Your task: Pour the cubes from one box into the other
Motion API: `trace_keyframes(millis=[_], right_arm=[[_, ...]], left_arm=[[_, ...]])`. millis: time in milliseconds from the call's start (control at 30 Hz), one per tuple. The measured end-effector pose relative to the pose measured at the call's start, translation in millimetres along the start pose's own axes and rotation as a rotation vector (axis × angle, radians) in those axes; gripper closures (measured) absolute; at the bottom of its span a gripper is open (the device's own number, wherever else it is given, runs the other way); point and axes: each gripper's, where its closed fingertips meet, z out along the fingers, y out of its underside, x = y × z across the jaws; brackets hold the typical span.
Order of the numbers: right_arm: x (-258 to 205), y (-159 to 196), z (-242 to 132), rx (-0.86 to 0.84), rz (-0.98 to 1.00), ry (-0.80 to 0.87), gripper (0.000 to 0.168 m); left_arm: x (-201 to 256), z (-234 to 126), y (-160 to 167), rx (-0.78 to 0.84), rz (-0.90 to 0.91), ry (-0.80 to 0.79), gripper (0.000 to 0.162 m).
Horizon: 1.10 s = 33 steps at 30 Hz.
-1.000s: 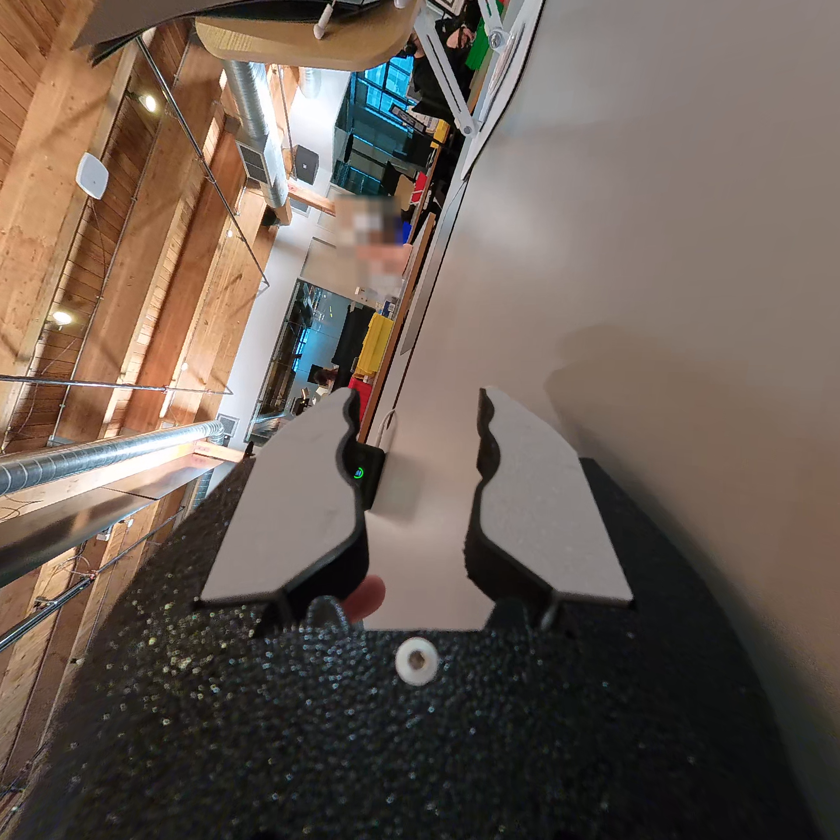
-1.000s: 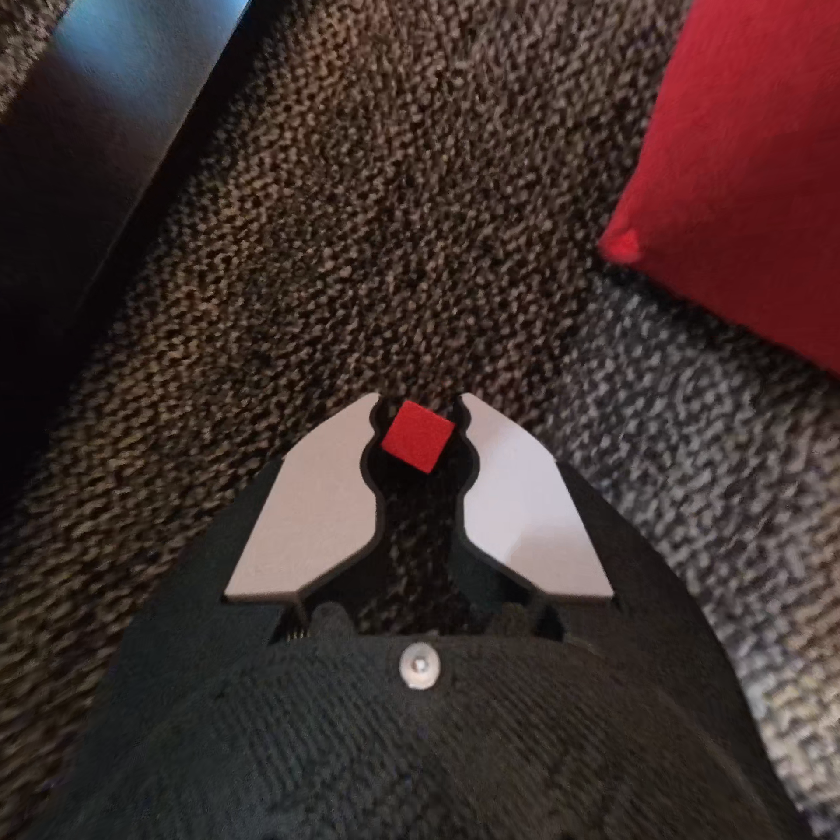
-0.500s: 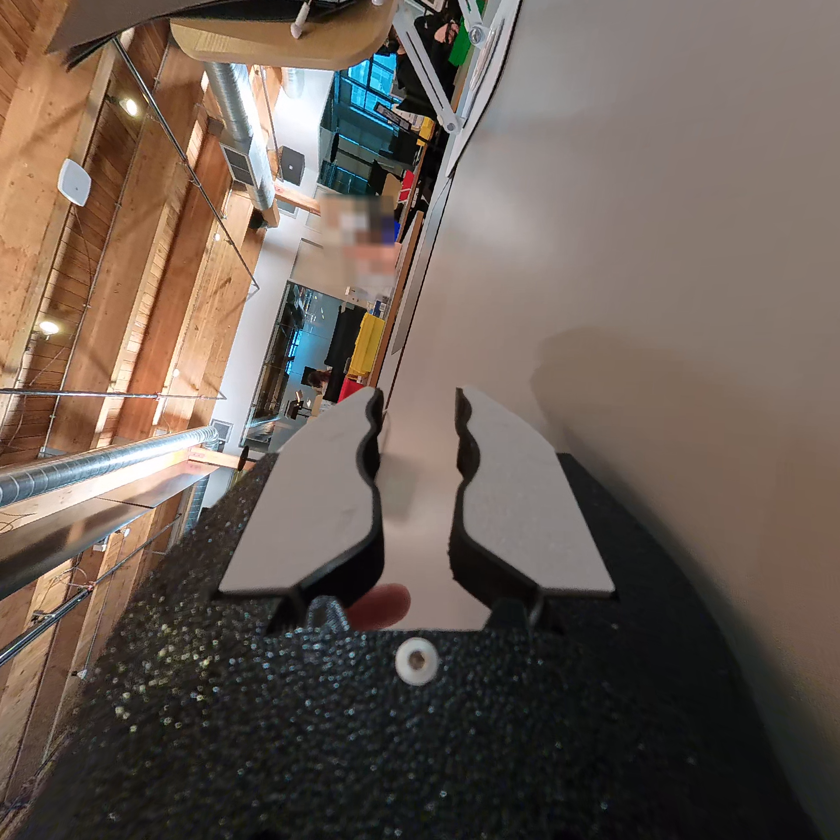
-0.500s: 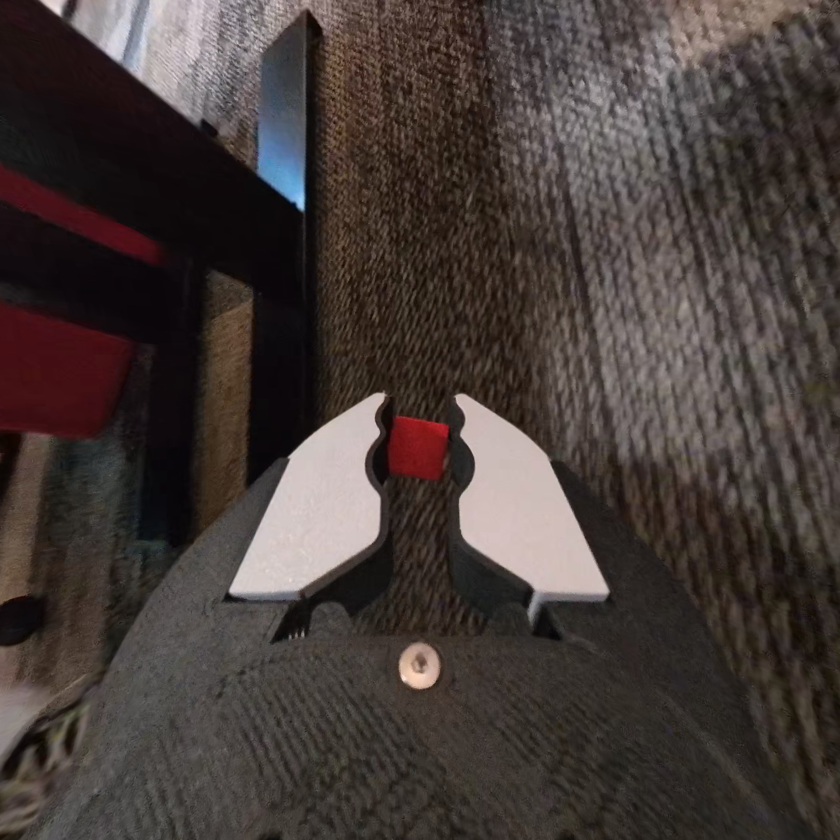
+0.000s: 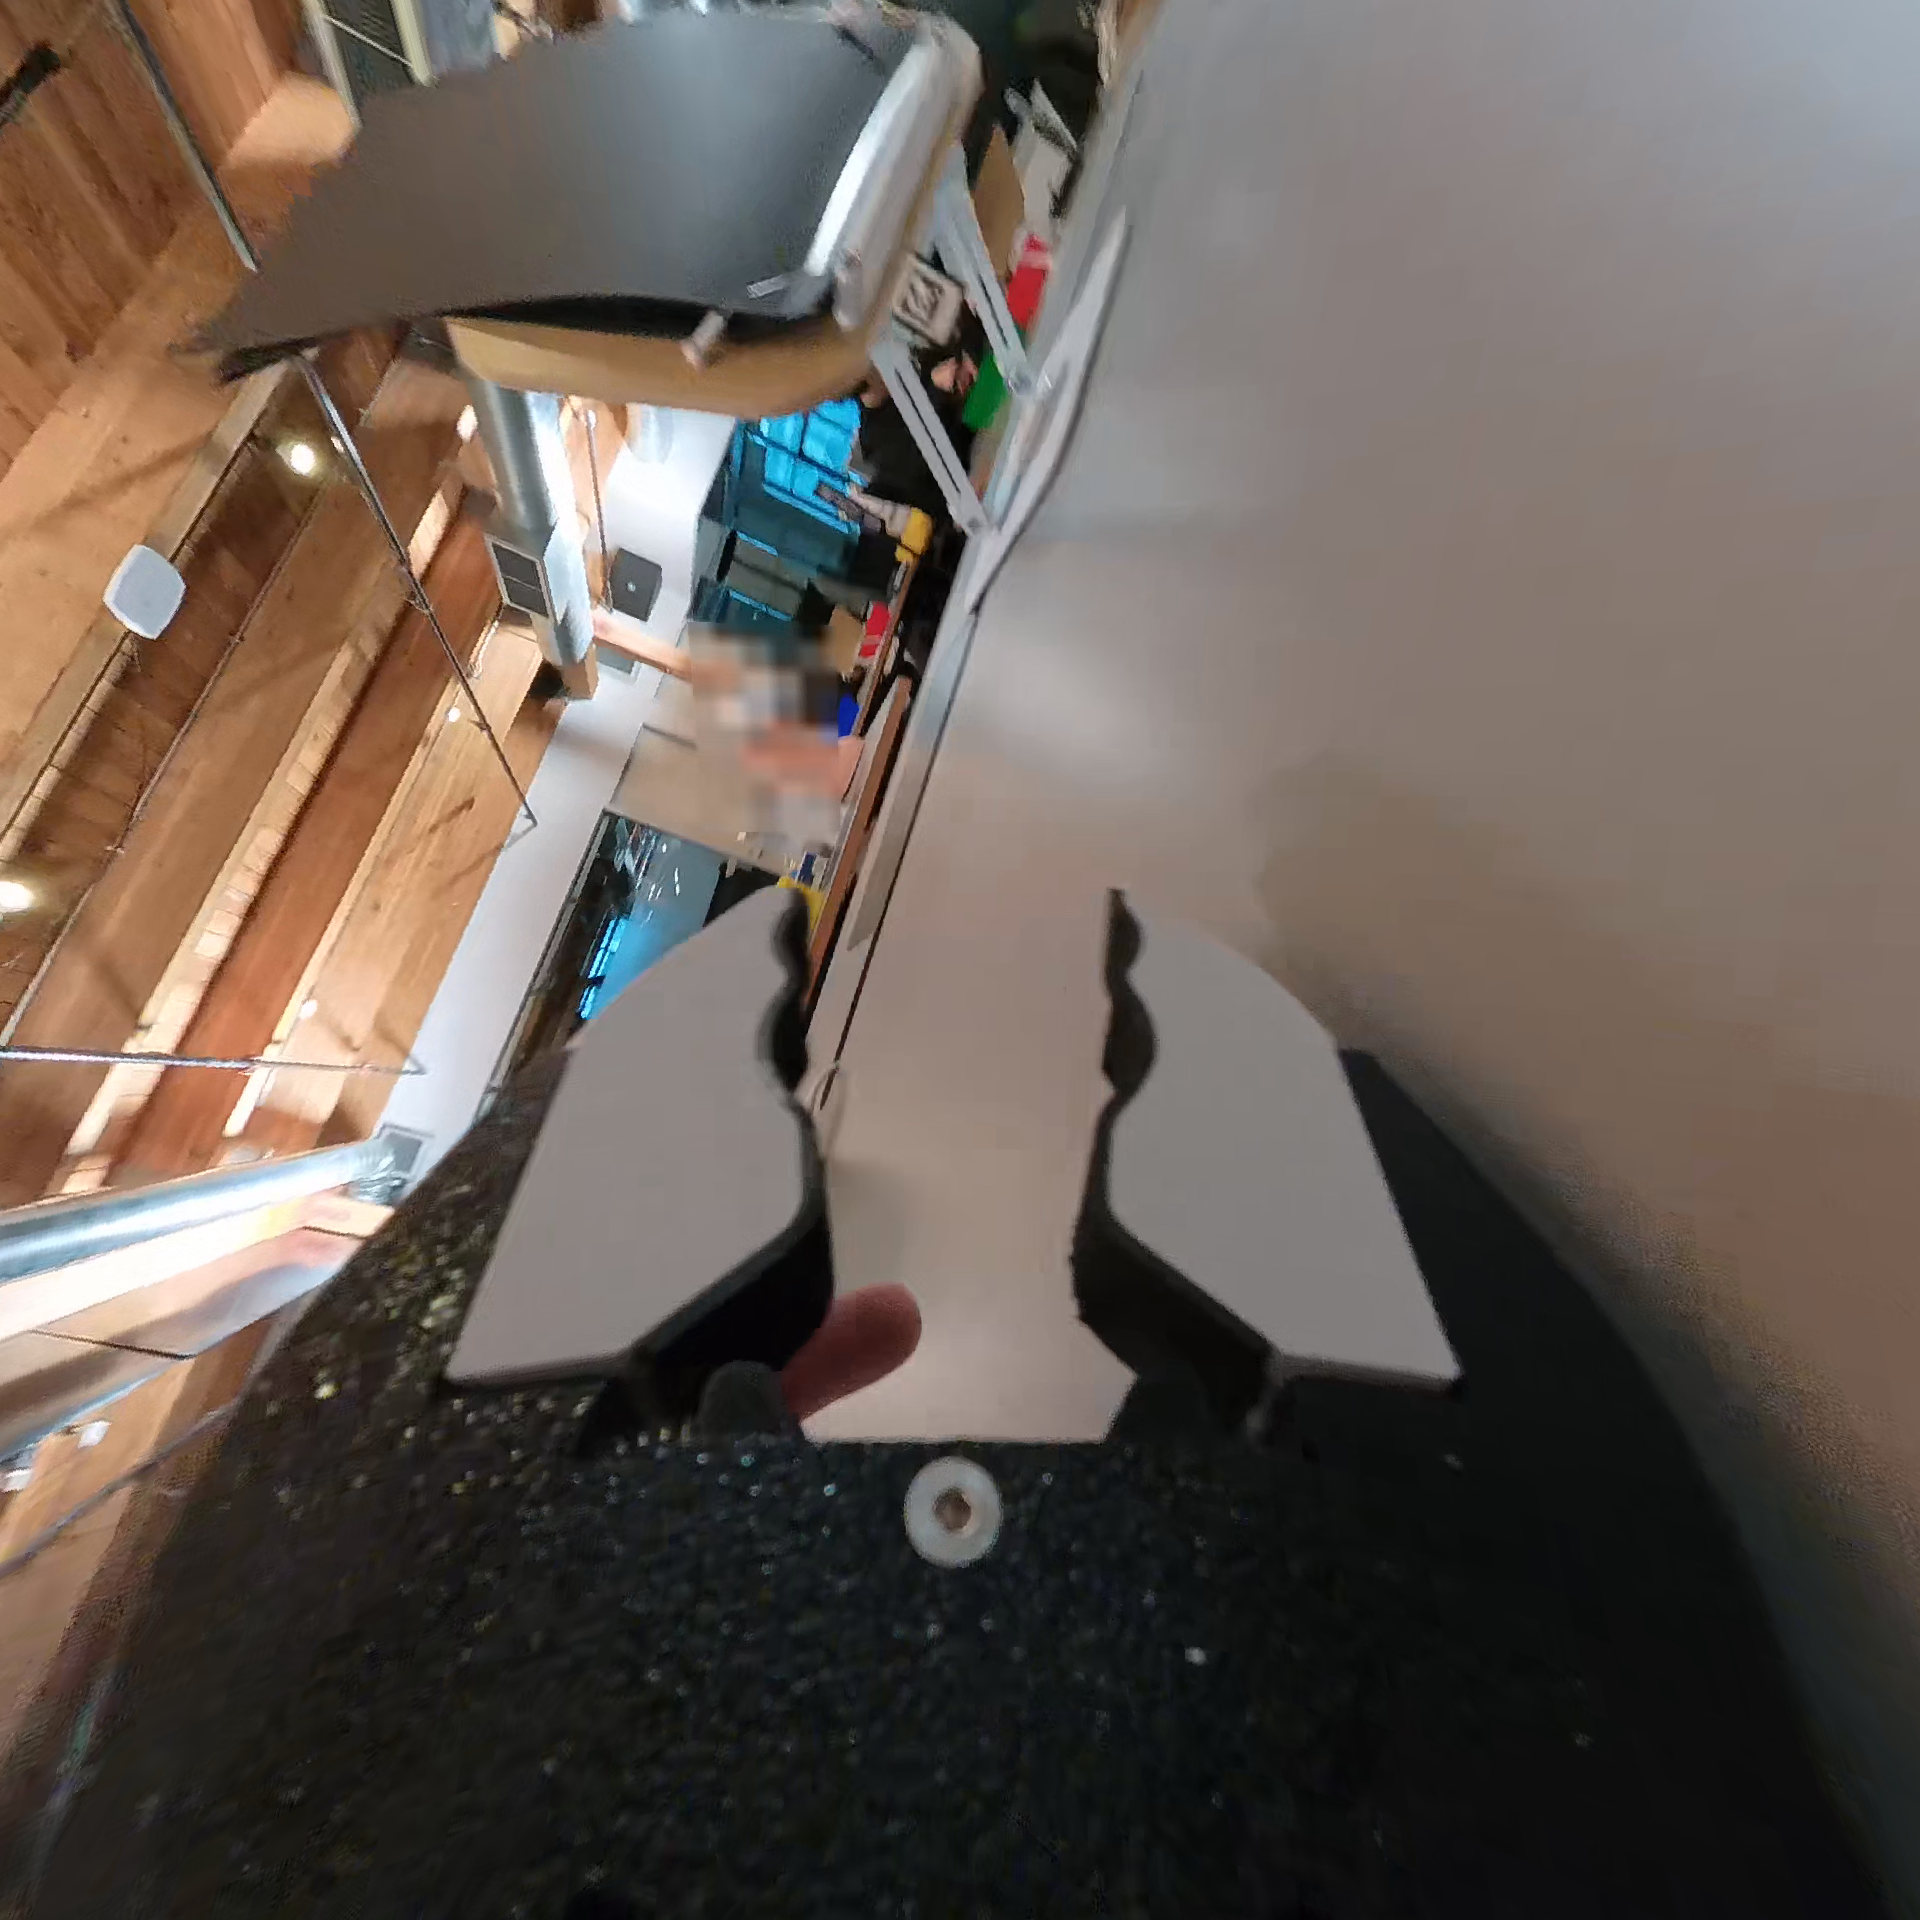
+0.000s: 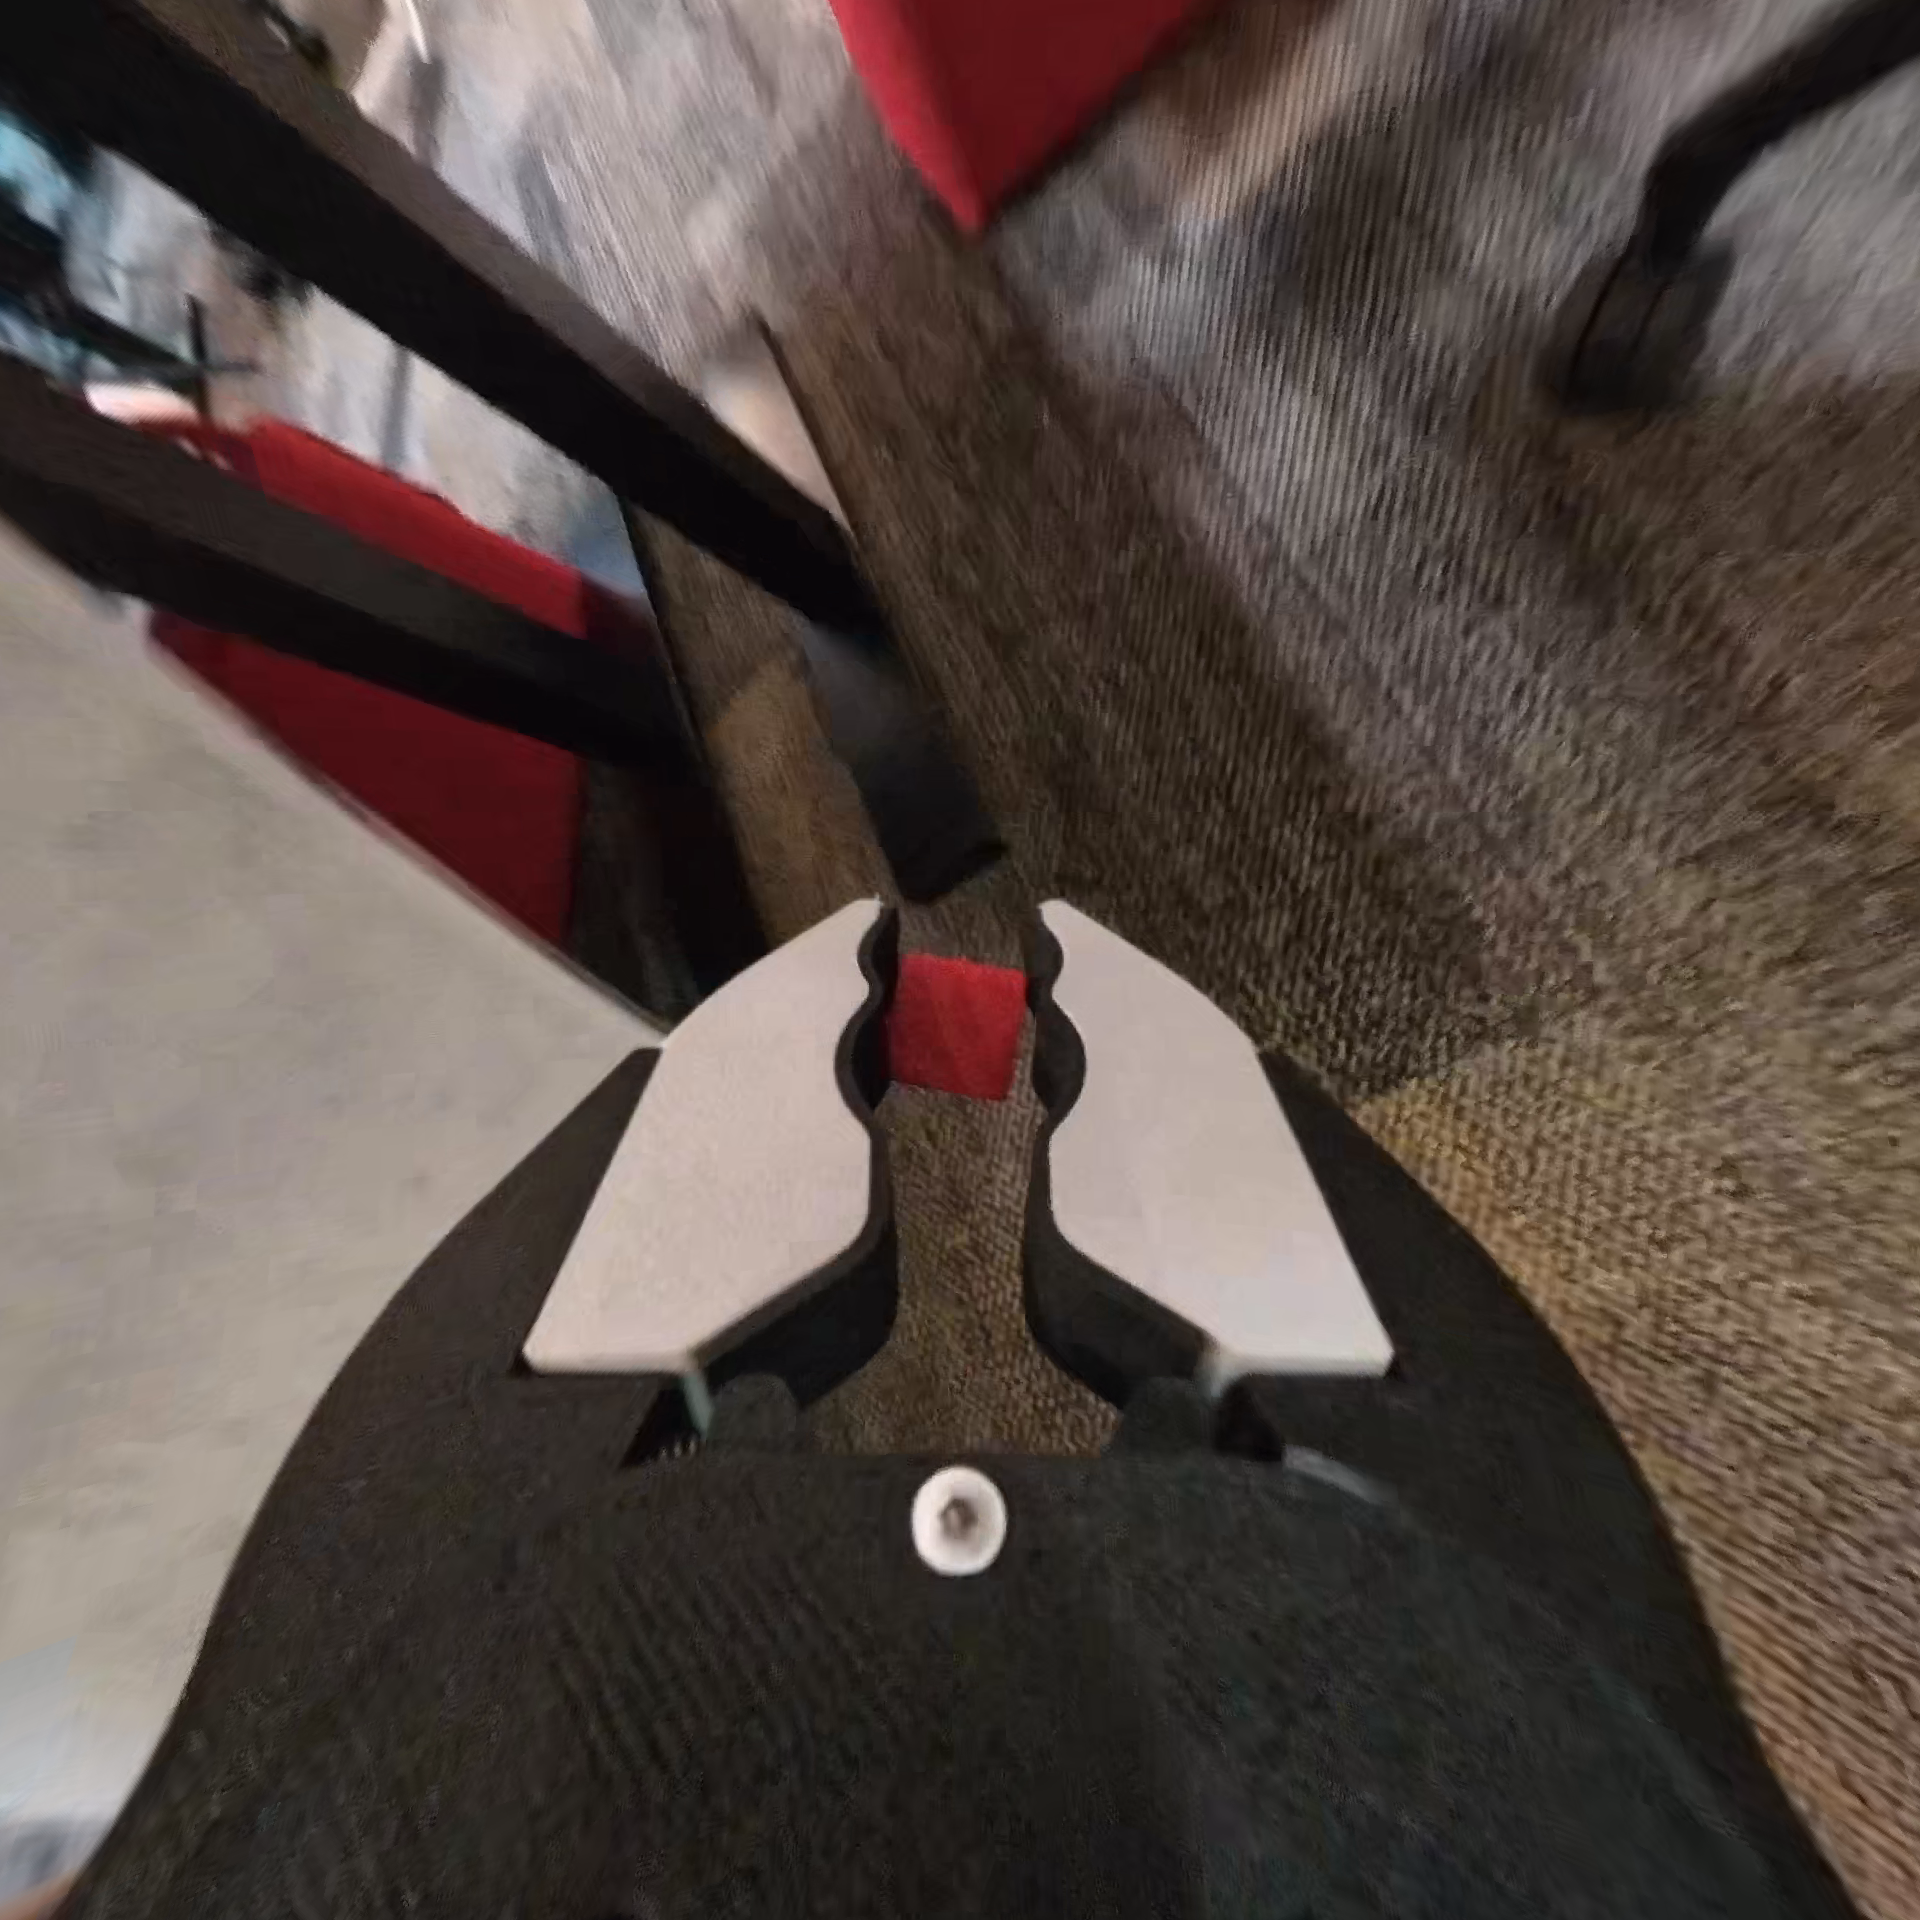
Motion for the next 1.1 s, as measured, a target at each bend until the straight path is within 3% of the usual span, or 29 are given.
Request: trace_keyframes(millis=[33,133,200,267,367,433,500,600,800,900,967,1033,1100], right_arm=[[-12.2,-21.8,-26.1,0.048,-0.01,0.018,0.145],[-73.0,-76.5,-109.5,0.22,-0.006,0.047,0.145],[-126.8,-94.8,-165.3,0.315,-0.052,0.096,0.145],[-182.6,-109.4,-218.2,0.394,-0.154,0.18,0.145],[-284.6,-150.2,-276.0,0.535,-0.253,0.168,0.145],[-375.0,-179.3,-287.8,0.579,-0.413,0.088,0.145],[-463.6,-199.9,-278.3,0.551,-0.623,0.052,0.145],[-598.3,-208.7,-228.6,0.46,-0.792,-0.139,0.145],[-783.4,-178.1,-108.0,0.249,-0.96,-0.367,0.145],[-817.2,-172.4,-45.1,0.154,-0.892,-0.367,0.141],[-823.1,-170.0,-13.3,0.124,-0.785,-0.369,0.089],[-816.3,-164.1,4.4,0.076,-0.747,-0.328,0.092],[-809.9,-171.5,3.8,0.134,-0.755,-0.276,0.091]], left_arm=[[-6.9,-4.6,-2.7,0.033,-0.055,-0.013,0.097],[-26.7,-36.7,13.7,-0.028,-0.372,0.088,0.089],[-48.7,-89.1,24.7,-0.059,-0.559,0.21,0.081],[-96.2,-151.3,42.0,-0.021,-0.638,0.197,0.078],[-161.6,-246.3,100.2,-0.017,-0.734,0.147,0.078],[-186.6,-308.1,150.6,-0.028,-0.835,0.127,0.079],[-195.6,-362.1,201.5,-0.038,-0.923,0.101,0.081],[-182.8,-422.9,278.8,-0.158,-0.981,0.076,0.08],[-143.5,-490.0,377.6,-0.288,-1.058,0.095,0.075],[-125.6,-508.5,416.1,-0.342,-1.106,0.139,0.075],[-114.4,-517.6,442.7,-0.4,-1.092,0.182,0.074],[-111.5,-522.8,472.0,-0.447,-1.06,0.176,0.075],[-115.1,-522.1,501.3,-0.482,-0.989,0.152,0.075]])
